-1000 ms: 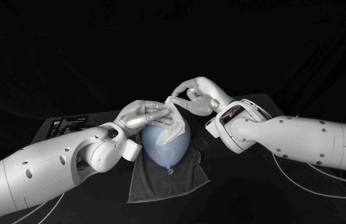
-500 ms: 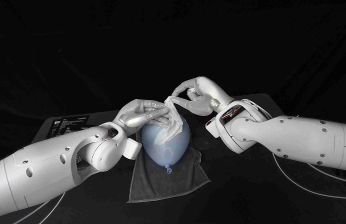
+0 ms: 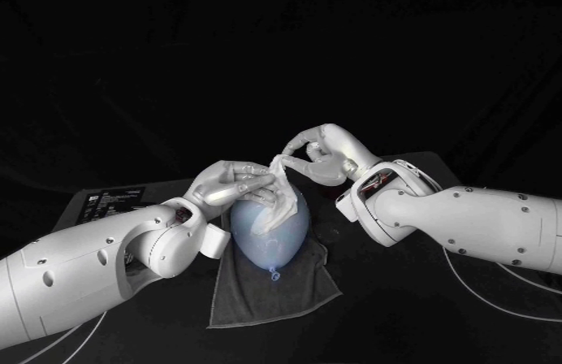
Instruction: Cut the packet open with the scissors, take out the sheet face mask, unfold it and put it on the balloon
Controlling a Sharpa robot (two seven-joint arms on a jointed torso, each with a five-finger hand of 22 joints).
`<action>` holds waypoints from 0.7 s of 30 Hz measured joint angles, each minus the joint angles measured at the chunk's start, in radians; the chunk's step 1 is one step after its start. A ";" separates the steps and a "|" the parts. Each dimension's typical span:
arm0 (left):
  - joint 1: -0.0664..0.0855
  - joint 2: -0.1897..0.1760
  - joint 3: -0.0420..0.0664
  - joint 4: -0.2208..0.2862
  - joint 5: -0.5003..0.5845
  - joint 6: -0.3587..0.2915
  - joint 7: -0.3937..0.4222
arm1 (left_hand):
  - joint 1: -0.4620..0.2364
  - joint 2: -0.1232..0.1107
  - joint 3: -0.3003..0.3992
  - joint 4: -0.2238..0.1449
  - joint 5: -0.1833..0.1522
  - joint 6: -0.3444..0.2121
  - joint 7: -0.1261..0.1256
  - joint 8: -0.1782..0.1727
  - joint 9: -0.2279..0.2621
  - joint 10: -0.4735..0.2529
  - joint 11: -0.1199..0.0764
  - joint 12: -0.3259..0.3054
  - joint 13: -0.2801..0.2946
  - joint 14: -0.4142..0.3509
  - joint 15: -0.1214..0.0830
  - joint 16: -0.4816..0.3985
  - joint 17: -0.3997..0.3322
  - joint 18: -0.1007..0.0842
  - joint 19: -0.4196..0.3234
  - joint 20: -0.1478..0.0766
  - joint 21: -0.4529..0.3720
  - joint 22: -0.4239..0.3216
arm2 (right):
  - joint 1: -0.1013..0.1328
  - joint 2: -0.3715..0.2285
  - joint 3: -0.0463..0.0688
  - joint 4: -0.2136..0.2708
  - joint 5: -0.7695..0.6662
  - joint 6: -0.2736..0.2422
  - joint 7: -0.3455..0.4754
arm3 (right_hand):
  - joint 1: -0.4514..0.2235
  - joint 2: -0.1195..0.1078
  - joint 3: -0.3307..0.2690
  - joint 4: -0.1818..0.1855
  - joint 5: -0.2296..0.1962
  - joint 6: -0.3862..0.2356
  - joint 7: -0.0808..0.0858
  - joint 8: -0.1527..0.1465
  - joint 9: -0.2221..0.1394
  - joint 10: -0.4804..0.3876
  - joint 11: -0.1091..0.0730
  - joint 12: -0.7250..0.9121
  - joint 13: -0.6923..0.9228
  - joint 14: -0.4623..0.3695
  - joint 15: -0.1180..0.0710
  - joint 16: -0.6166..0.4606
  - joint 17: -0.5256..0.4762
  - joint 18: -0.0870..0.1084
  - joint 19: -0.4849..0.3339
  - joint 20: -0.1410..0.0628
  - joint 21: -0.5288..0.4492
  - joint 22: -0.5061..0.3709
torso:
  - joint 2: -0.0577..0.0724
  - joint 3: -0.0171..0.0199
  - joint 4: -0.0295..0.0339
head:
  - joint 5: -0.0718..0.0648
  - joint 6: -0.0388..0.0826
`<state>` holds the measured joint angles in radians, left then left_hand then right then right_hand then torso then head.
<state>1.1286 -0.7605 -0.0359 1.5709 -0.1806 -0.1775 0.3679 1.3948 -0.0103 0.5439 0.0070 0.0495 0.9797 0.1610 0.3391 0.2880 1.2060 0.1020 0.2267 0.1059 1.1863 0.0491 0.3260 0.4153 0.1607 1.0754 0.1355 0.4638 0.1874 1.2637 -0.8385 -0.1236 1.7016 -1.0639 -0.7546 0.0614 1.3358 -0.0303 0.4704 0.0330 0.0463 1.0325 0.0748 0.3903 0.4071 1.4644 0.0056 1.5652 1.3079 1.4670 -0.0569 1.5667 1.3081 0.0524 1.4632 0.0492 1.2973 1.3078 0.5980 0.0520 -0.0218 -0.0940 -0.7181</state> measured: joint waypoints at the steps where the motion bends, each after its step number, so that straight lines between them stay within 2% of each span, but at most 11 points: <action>1: 0.000 0.000 0.000 0.000 0.000 0.002 0.000 | -0.006 0.006 0.004 0.008 0.000 -0.005 0.002 0.000 0.000 -0.003 -0.002 0.000 -0.001 -0.005 0.003 0.000 0.003 0.000 -0.004 0.004 0.000 0.000 | 0.000 0.000 0.000 -0.001 -0.001 0.001 -0.003 | 0.000 0.000 0.000 0.000 0.000 0.000 0.000 0.000 0.000 0.000 0.000 -0.001 0.000 0.000 0.000 0.000 0.000 0.000 0.001 -0.001 0.000 0.000 | 0.000 0.0000 -0.0001 | 0.000 -0.001; 6: 0.000 0.000 0.000 0.000 0.002 0.017 0.001 | -0.034 0.025 0.015 0.044 -0.002 -0.017 0.003 0.009 0.000 -0.007 0.000 0.000 -0.004 -0.009 0.007 0.006 0.017 0.000 -0.009 0.009 -0.009 -0.005 | 0.000 0.003 0.000 -0.005 -0.007 0.008 -0.019 | 0.000 0.000 0.000 0.000 0.000 0.000 0.000 -0.001 0.000 0.000 0.000 0.002 -0.001 0.000 0.000 0.000 -0.001 0.000 0.001 -0.001 0.000 -0.001 | 0.000 0.0001 -0.0002 | 0.000 -0.002; 14: 0.000 0.000 0.000 0.000 0.005 0.038 0.002 | -0.069 0.034 0.024 0.086 -0.003 -0.028 0.004 0.015 0.021 -0.011 0.004 -0.004 -0.005 -0.019 0.008 0.015 0.036 0.000 -0.013 0.013 -0.024 -0.017 | 0.000 0.007 0.000 -0.005 -0.014 0.015 -0.035 | 0.000 0.000 0.000 0.000 0.000 0.000 0.000 -0.003 0.000 0.000 0.000 0.002 0.000 0.000 0.000 -0.001 -0.001 0.000 0.001 -0.001 0.000 0.000 | 0.000 0.0002 -0.0004 | 0.001 -0.004; 19: 0.000 0.000 0.000 0.000 0.007 0.047 0.002 | -0.090 0.030 0.015 0.101 -0.003 -0.035 0.004 0.029 0.029 -0.011 0.004 -0.004 -0.005 -0.026 0.008 0.021 0.047 0.002 -0.007 0.019 -0.035 -0.023 | 0.000 0.008 0.000 -0.005 -0.017 0.018 -0.040 | 0.000 0.000 0.000 0.000 -0.001 -0.002 -0.002 0.001 0.000 0.000 0.000 0.002 0.000 0.000 0.000 0.001 -0.001 0.000 0.001 -0.001 0.000 0.000 | 0.000 0.0003 -0.0004 | 0.001 -0.005; 20: 0.000 0.000 0.000 0.000 0.008 0.048 0.002 | -0.088 0.023 0.015 0.101 -0.003 -0.033 0.001 0.030 0.030 -0.011 0.004 -0.003 -0.005 -0.027 0.007 0.021 0.049 0.005 -0.007 0.019 -0.036 -0.024 | 0.000 0.008 0.000 -0.006 -0.017 0.018 -0.041 | 0.000 0.000 0.000 0.000 -0.001 -0.002 -0.002 0.001 0.000 0.000 0.000 0.002 0.000 0.000 0.000 0.001 -0.001 0.000 0.001 -0.001 0.000 0.000 | 0.000 0.0003 -0.0004 | 0.001 -0.005; 21: 0.000 0.000 0.000 0.000 0.009 0.049 0.002 | -0.080 0.006 0.013 0.099 -0.003 -0.027 -0.004 0.040 0.035 -0.008 0.001 0.002 -0.004 -0.027 0.007 0.025 0.053 0.011 -0.007 0.019 -0.036 -0.026 | 0.000 0.009 0.000 -0.006 -0.018 0.018 -0.042 | 0.000 0.000 0.000 0.000 -0.001 -0.002 -0.002 0.001 0.000 0.000 0.000 0.002 0.000 0.000 0.000 0.001 -0.001 0.000 0.001 -0.001 0.000 0.000 | 0.000 0.0003 -0.0004 | 0.001 -0.005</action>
<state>1.1285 -0.7605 -0.0362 1.5707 -0.1719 -0.1285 0.3698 1.3145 -0.0046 0.5565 0.1063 0.0465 0.9525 0.1565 0.3795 0.3229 1.1976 0.1033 0.2288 0.1020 1.1595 0.0559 0.3514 0.4682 0.1713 1.0687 0.1541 0.4280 0.1613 1.2637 -0.8299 -0.1236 1.6959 -1.0816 -0.7365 0.0193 1.3356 -0.0305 0.4702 0.0332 0.0457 1.0309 0.0729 0.3911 0.4072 1.4644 0.0056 1.5673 1.3080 1.4668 -0.0567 1.5673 1.3075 0.0524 1.4637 0.0485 1.2973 1.3079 0.5980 0.0523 -0.0221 -0.0930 -0.7231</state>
